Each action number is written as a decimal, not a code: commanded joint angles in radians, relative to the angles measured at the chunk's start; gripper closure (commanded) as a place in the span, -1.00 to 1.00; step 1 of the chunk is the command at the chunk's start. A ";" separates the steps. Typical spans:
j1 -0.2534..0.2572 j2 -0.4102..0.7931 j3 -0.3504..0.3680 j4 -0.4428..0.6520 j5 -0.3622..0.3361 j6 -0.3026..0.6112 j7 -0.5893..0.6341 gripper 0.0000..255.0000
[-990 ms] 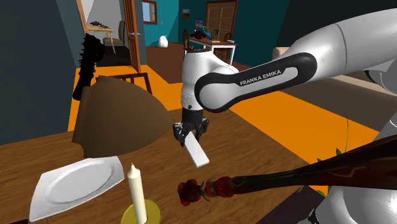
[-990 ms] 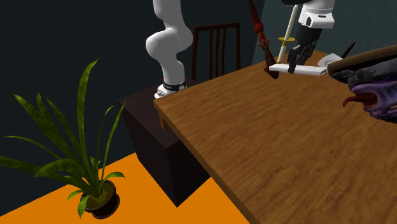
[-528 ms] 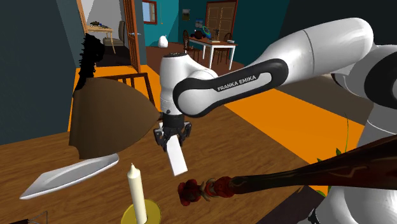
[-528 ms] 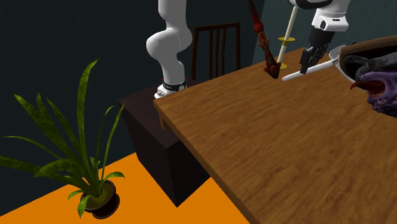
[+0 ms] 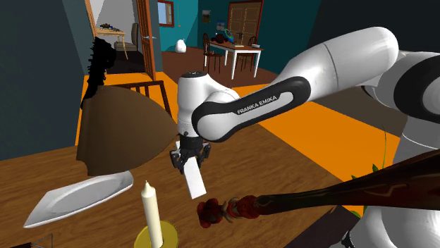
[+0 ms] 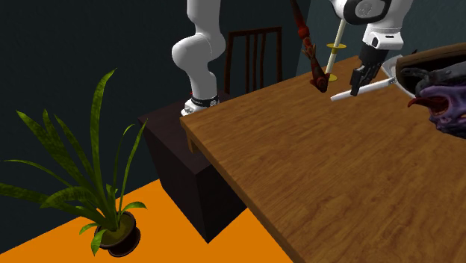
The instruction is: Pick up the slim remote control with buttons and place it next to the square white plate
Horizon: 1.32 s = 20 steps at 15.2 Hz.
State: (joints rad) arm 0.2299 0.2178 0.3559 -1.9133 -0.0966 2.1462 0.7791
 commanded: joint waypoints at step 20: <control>0.009 0.058 -0.008 -0.051 -0.026 0.093 0.020 -1.00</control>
State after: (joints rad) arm 0.2385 0.2753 0.3483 -1.9651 -0.1231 2.2396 0.7994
